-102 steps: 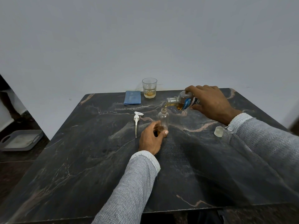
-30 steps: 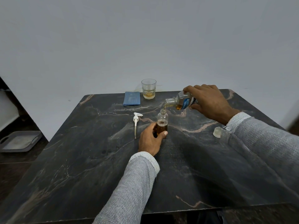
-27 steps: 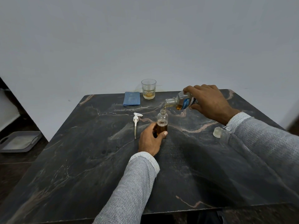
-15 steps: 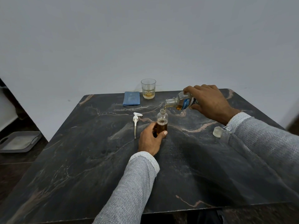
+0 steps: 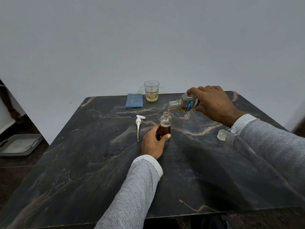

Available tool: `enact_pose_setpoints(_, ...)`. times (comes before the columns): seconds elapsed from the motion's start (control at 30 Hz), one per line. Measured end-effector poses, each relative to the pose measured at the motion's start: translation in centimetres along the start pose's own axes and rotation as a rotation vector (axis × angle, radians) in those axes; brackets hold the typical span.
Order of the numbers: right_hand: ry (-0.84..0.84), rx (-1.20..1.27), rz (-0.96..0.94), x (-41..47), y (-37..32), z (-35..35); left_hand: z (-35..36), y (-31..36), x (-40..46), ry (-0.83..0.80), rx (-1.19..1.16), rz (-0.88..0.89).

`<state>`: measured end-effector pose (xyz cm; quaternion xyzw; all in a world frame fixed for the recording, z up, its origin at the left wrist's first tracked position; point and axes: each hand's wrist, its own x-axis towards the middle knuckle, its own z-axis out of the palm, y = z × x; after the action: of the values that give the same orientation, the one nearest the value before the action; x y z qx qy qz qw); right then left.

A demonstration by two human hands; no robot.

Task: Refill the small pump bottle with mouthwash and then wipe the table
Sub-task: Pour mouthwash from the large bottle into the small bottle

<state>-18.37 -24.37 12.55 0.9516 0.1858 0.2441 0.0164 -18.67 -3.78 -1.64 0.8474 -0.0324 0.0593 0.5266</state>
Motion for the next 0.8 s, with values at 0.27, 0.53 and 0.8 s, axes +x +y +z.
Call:
enact_pose_setpoints(0.27, 0.005, -0.013, -0.006, 0.20, -0.08, -0.22, -0.05, 0.13, 0.02, 0.002, 0.004, -0.005)
enact_pose_setpoints(0.53, -0.001, -0.012, -0.005, 0.31, -0.15, -0.40, -0.10, 0.20, -0.03, -0.004, 0.005, -0.003)
enact_pose_setpoints(0.8, -0.001, -0.026, -0.013, 0.41, -0.01, -0.52, 0.00, 0.04, 0.04, -0.010, 0.015, -0.005)
